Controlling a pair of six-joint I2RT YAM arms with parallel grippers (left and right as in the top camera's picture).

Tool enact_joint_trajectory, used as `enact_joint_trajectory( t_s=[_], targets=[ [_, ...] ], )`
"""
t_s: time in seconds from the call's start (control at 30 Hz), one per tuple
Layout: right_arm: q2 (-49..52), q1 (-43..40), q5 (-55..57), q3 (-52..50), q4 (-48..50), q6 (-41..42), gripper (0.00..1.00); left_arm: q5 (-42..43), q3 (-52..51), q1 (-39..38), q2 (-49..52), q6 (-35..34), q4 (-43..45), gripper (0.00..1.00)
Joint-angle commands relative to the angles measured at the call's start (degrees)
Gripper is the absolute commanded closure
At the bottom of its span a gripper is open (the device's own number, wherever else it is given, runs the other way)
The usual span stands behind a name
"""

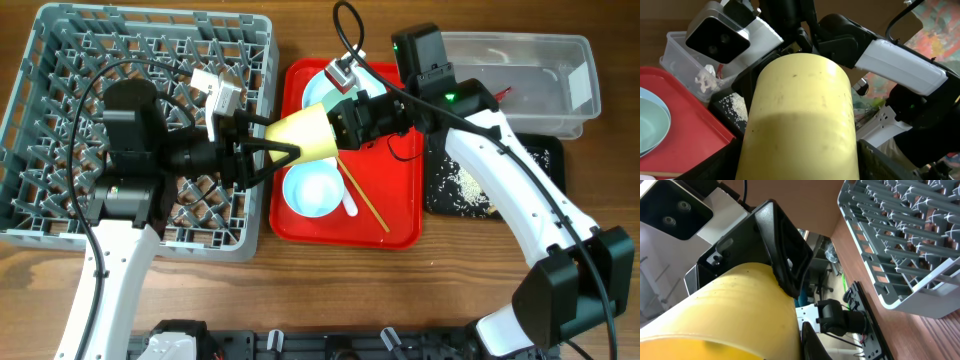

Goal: Sort waste into correct bins and load items into the dishwasher rack
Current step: 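Lift the yellow cup and hand it to the left gripper, then lower the yellow cup into the rack with the left gripper and release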

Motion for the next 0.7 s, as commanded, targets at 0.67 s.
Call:
enact_joint_trajectory(
  t_s=[0.67],
  targets=[
    [-0.09,-1.88,2.32,0.46,0.28,0.37,0.77,-14.38,0.90,0.20,0.09,0.52,-4.90,0.58]
  ],
)
